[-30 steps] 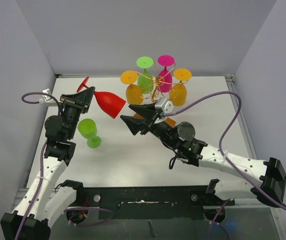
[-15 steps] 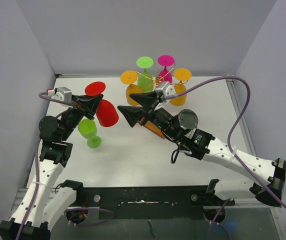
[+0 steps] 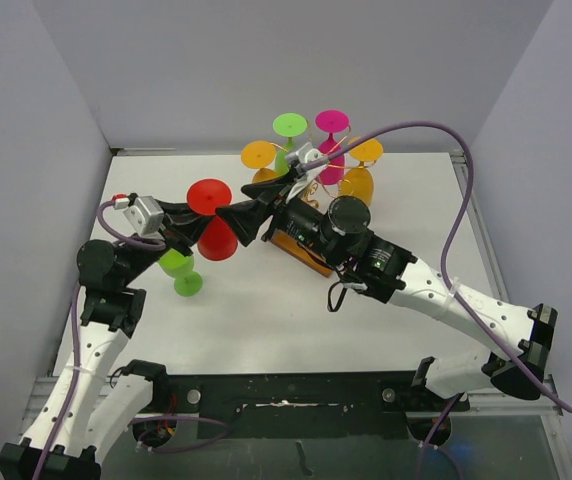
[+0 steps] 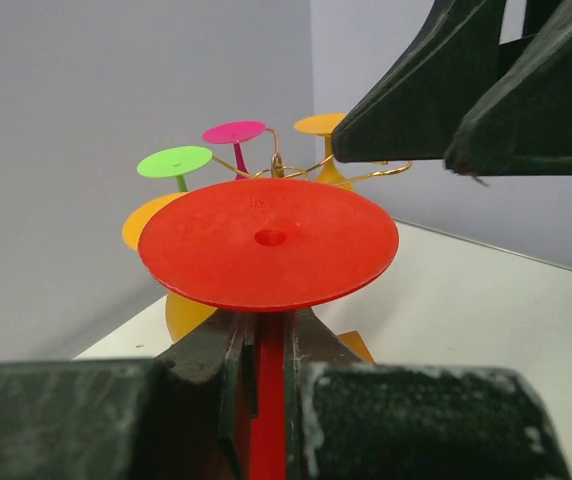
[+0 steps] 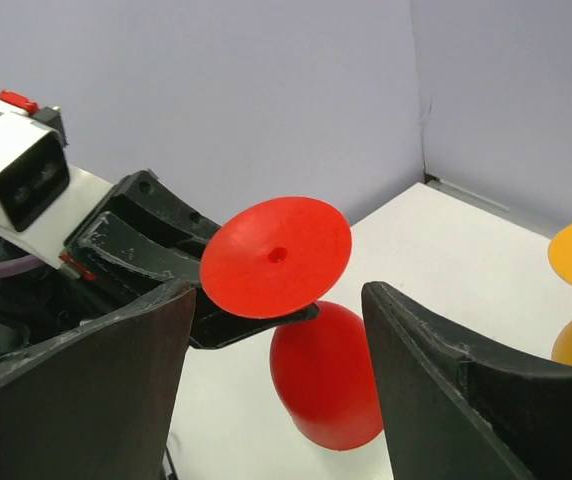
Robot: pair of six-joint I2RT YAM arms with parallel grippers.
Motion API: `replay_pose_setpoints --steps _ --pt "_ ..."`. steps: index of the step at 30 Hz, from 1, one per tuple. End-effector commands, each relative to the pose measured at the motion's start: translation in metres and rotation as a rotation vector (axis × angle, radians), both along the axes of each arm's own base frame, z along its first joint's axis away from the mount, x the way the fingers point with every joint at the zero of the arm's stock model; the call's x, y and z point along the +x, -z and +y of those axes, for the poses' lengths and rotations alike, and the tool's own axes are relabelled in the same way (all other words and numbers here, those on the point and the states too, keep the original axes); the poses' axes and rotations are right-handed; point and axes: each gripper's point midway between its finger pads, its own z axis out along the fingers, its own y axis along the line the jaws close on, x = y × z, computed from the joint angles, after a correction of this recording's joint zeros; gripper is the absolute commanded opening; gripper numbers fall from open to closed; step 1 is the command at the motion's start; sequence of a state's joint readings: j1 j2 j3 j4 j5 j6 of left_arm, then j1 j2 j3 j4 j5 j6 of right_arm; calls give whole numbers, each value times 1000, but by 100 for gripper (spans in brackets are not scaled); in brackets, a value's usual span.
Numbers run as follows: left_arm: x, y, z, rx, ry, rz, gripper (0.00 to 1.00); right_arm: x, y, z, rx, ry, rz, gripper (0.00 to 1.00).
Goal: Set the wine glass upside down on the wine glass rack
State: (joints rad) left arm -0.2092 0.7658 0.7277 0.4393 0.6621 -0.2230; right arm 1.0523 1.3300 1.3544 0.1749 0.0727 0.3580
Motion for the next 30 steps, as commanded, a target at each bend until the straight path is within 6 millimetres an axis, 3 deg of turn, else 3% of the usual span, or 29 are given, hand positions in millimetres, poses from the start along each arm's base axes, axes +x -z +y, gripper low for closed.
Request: replay_pose_setpoints --steps 1,8,20,23,30 --pt "-20 -26 -3 14 39 -160 0 6 -13 -4 43 6 65 68" --pt "-23 -25 -5 17 49 -176 0 18 1 -4 56 -12 186 66" --pt "-24 -23 -6 22 58 -181 0 20 9 6 73 -75 278 56" --pt "-24 -22 -6 23 56 -181 0 19 12 9 77 -92 303 51" --pt "-23 -20 -6 25 47 -185 0 14 9 12 138 -130 358 27"
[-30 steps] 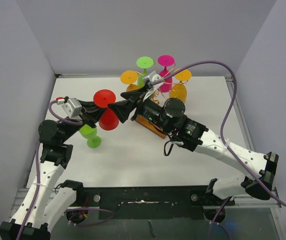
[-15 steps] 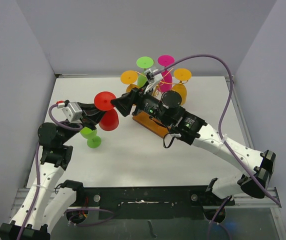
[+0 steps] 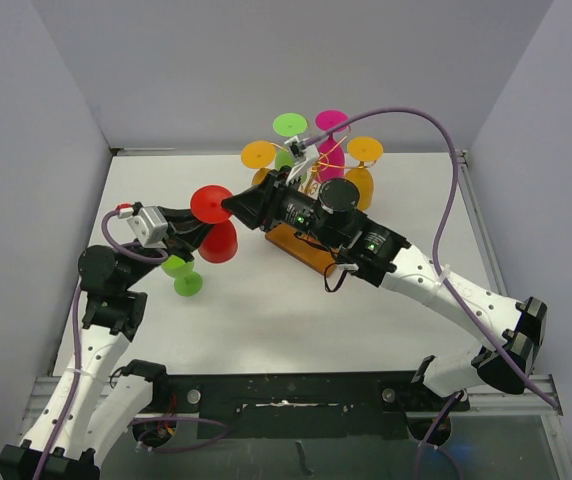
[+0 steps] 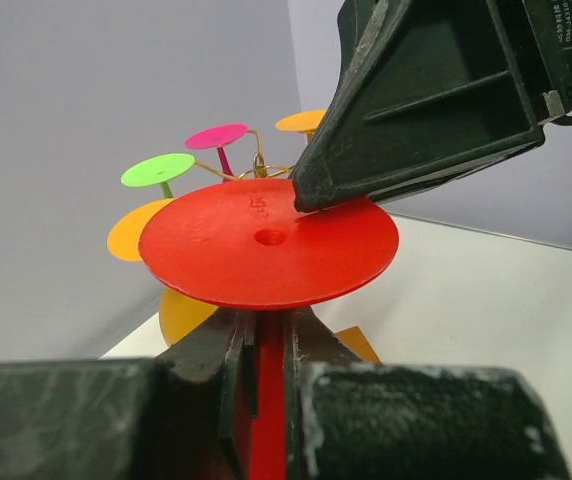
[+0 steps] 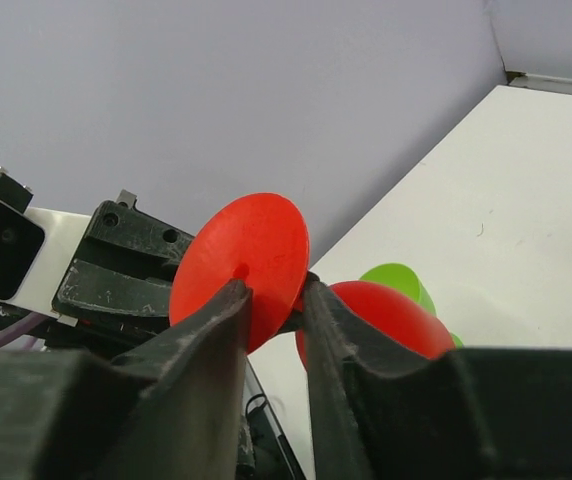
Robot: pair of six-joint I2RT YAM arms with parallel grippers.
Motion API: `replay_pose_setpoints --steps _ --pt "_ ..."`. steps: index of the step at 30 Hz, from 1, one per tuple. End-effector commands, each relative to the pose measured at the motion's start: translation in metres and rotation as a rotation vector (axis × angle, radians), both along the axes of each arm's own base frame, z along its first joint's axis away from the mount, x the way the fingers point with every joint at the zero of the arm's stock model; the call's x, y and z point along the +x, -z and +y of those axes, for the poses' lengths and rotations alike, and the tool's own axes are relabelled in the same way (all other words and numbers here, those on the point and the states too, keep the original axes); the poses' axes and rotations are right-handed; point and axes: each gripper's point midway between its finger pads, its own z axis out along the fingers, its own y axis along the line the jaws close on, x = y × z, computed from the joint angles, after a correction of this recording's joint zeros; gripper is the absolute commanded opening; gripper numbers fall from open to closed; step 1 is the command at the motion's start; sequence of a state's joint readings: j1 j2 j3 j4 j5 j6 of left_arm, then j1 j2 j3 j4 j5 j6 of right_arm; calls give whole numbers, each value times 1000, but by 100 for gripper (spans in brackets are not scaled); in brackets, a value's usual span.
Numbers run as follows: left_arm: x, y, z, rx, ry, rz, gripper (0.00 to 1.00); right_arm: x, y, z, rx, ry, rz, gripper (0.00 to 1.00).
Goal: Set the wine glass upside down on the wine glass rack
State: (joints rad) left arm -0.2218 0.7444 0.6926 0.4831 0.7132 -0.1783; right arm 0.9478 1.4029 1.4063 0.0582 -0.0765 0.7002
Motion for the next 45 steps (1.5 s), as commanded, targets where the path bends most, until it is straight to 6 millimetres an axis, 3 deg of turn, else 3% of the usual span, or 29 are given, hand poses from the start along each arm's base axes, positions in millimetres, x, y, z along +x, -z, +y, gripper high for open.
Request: replay_pose_setpoints --steps 1,6,17,21,25,36,45 --pt "-11 -23 1 -15 3 -116 0 -5 -21 3 94 -37 28 22" --pt "-10 -22 3 -19 -14 -119 3 -10 -24 7 132 -68 66 0" --pt "-12 -12 7 -22 -37 -83 25 -12 -29 -1 169 -45 134 0" --pt "-11 -9 10 -32 -59 -48 41 -4 -21 -5 171 14 203 0" --pt "-10 6 12 -35 -74 -6 50 2 -14 -9 189 64 275 0" --pt "-9 15 22 -54 -134 21 54 19 8 -40 220 253 438 0" --pt "-3 21 27 -66 -173 39 54 32 19 -91 286 479 527 0"
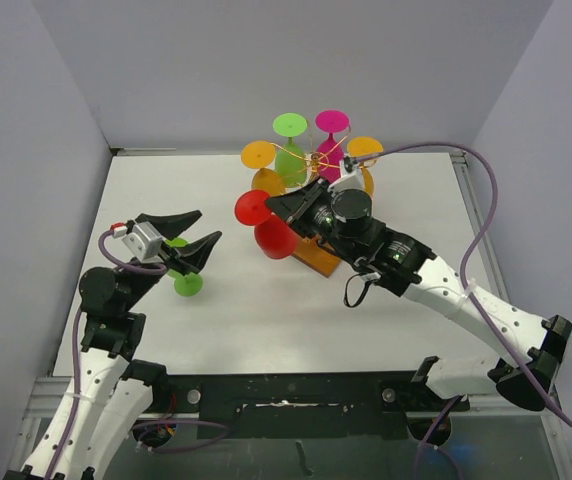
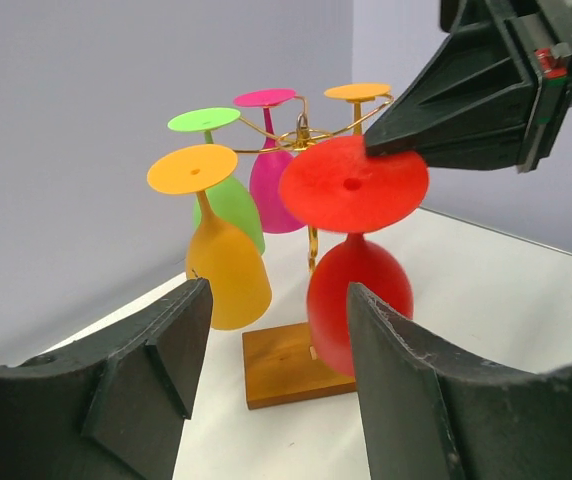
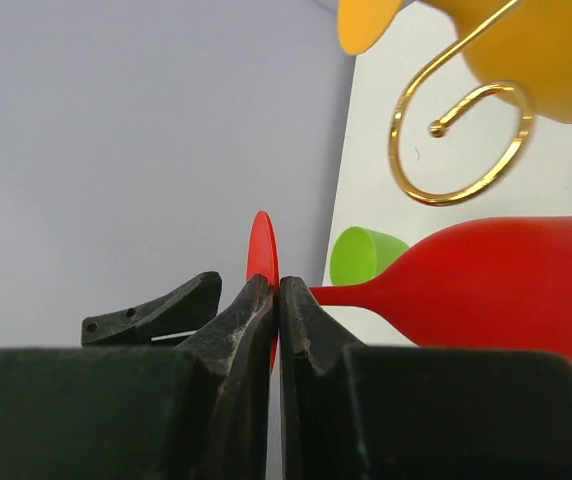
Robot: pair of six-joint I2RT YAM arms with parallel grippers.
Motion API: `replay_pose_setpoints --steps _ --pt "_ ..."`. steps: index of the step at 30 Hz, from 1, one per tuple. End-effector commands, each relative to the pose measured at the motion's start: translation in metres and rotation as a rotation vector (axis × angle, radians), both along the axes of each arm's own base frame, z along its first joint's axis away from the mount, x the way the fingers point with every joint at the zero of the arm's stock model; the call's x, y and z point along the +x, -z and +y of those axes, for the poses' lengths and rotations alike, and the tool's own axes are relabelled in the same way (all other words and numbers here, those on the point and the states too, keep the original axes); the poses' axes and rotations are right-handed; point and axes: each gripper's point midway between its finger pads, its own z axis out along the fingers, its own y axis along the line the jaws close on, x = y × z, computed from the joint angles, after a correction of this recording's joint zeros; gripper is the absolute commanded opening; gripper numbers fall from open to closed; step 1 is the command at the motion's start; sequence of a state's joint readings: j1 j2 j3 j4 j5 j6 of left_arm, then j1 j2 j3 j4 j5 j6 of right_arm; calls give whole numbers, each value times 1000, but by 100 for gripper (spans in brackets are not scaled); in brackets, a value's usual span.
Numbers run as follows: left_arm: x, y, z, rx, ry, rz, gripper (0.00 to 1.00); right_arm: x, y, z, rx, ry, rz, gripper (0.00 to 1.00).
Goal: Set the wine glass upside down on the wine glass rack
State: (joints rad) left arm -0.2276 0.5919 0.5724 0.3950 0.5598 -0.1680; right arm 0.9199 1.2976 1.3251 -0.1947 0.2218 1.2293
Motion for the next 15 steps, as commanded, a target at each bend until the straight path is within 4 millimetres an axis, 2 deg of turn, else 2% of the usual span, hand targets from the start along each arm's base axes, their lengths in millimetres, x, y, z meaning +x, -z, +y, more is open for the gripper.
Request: replay_pose_setpoints --steps 1,7,15 --pt "3 -7 6 -25 -41 -19 54 10 -21 -43 92 185 3 0" --pt "6 -3 8 -33 -61 -6 54 15 -25 -72 131 281 2 0" --pt "9 1 10 -37 -76 -1 54 20 -32 -94 159 370 -13 0"
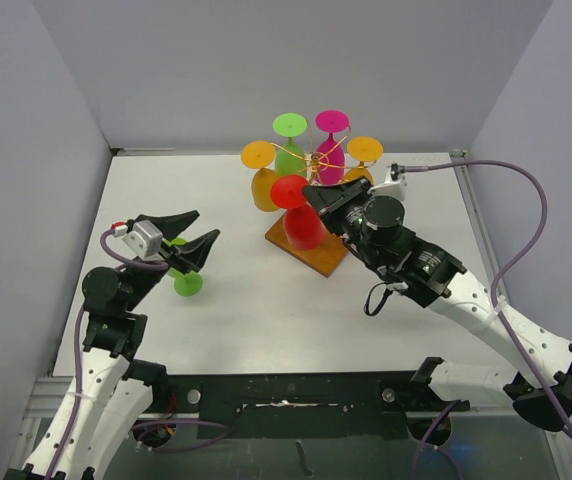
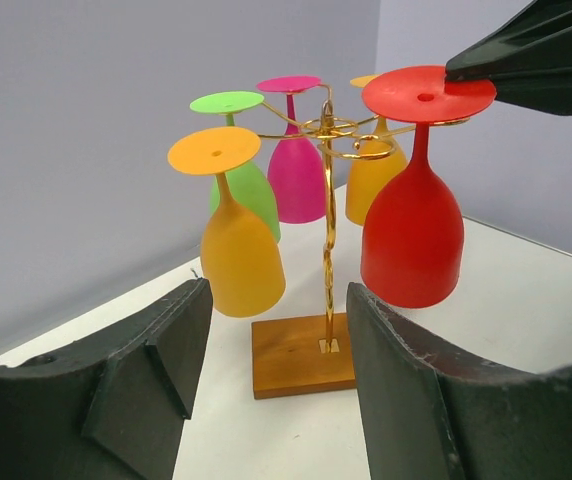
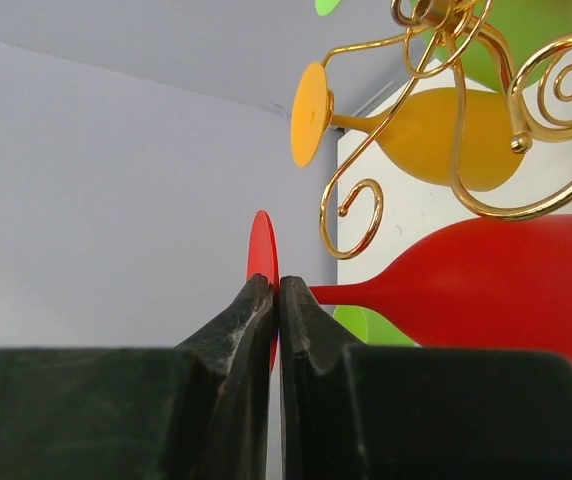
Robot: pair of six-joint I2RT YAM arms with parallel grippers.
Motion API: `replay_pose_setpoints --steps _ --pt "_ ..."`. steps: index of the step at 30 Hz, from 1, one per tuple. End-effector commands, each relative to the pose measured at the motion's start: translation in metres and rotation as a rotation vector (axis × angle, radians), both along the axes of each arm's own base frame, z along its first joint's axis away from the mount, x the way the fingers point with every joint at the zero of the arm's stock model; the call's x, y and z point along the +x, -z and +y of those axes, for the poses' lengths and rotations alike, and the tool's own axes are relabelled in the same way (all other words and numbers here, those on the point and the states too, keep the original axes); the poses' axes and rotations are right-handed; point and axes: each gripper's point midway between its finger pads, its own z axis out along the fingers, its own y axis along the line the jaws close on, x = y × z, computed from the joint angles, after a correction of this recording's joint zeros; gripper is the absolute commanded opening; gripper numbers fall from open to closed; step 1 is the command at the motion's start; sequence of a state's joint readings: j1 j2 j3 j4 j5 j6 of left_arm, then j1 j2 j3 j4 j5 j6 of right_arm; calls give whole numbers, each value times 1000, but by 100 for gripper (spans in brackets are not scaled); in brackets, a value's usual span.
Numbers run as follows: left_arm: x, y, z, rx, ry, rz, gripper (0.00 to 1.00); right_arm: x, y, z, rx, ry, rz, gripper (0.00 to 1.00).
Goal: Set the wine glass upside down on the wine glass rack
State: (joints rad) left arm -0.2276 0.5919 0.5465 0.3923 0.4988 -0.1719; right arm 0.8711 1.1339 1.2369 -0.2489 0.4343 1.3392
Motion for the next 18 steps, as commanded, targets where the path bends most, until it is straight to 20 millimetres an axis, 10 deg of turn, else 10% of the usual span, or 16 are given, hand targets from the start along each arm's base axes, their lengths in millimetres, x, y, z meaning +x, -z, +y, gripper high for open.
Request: replay_pose_setpoints --steps 1,18 --pt "0 -9 3 -18 -20 -34 54 8 -18 -22 67 109 -34 0" --pt "-1 -5 4 -16 -24 -33 54 26 -17 -48 48 250 -39 0"
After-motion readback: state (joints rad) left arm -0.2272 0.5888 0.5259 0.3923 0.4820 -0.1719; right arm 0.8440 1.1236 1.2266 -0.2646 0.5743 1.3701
